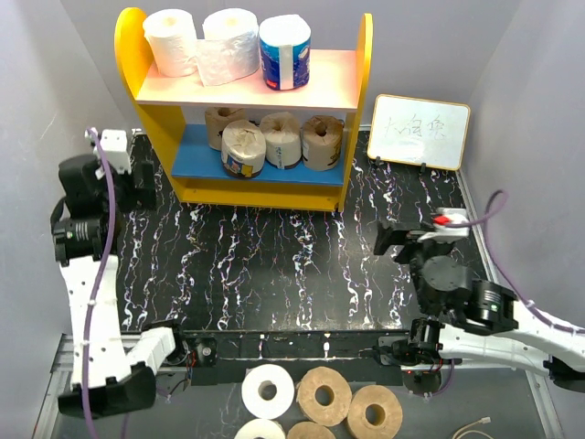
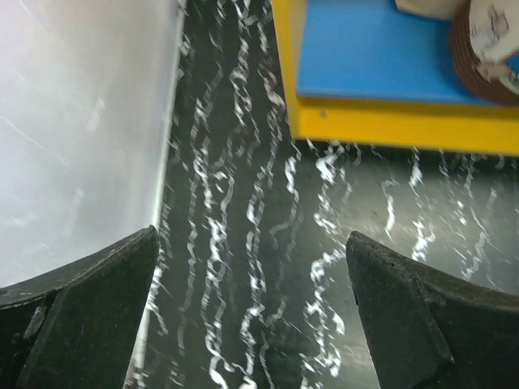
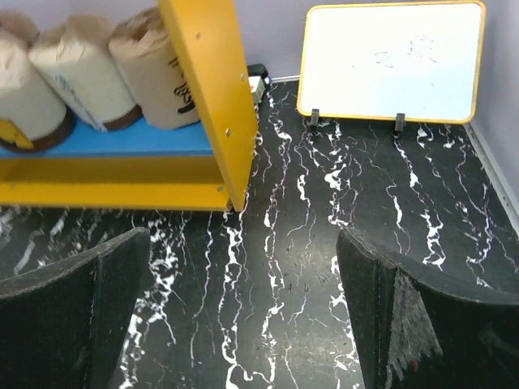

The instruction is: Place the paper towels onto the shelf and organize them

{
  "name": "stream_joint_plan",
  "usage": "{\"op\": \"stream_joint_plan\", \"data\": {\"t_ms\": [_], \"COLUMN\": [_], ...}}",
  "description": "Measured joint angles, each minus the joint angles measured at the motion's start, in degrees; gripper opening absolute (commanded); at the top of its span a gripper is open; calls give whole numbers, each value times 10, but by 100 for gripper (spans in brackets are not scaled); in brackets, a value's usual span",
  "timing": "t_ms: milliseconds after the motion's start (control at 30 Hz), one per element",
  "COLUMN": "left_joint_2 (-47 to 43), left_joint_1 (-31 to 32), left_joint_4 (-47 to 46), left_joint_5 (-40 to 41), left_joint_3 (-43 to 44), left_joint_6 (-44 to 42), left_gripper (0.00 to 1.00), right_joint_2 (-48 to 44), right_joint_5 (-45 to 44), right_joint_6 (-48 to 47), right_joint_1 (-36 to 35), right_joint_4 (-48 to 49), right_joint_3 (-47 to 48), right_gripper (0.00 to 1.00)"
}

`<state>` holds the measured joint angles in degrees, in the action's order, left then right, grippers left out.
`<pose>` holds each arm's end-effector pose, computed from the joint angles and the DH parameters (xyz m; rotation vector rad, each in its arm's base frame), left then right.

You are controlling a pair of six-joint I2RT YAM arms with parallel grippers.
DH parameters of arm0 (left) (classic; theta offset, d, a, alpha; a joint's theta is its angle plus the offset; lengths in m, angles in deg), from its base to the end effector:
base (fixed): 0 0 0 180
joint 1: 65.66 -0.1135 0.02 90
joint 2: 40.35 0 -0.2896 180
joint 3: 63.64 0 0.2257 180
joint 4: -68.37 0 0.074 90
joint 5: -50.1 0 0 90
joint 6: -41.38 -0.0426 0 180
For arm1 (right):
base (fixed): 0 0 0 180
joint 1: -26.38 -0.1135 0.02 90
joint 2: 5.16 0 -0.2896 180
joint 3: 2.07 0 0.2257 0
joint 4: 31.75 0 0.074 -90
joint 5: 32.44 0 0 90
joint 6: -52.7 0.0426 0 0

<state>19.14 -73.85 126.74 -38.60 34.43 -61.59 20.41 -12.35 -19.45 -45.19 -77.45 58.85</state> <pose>0.1574 0.0236 0.4643 0.0649 1.9243 0.2700 0.0475 0.0159 0.3532 0.0963 1.6312 0.1269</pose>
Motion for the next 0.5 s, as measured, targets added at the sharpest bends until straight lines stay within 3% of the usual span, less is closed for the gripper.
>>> {"op": "stream_joint_plan", "data": {"t_ms": [233,500], "left_joint_2": [-76,-76], "left_joint_1": [-87,-131], "left_joint_4": [-19,-48], "left_joint_5": [-126,-187], "left_joint_3": [-150,-255], "left_joint_6": [55,108], "left_gripper": [99,99], "right_joint_2": [116,73], "right_joint_5": [57,75], "right_joint_6": [-28,-40], "right_joint_1": [0,0], "right_joint_4": [5,6], "right_joint_3": [0,0], "right_gripper": [99,99]}}
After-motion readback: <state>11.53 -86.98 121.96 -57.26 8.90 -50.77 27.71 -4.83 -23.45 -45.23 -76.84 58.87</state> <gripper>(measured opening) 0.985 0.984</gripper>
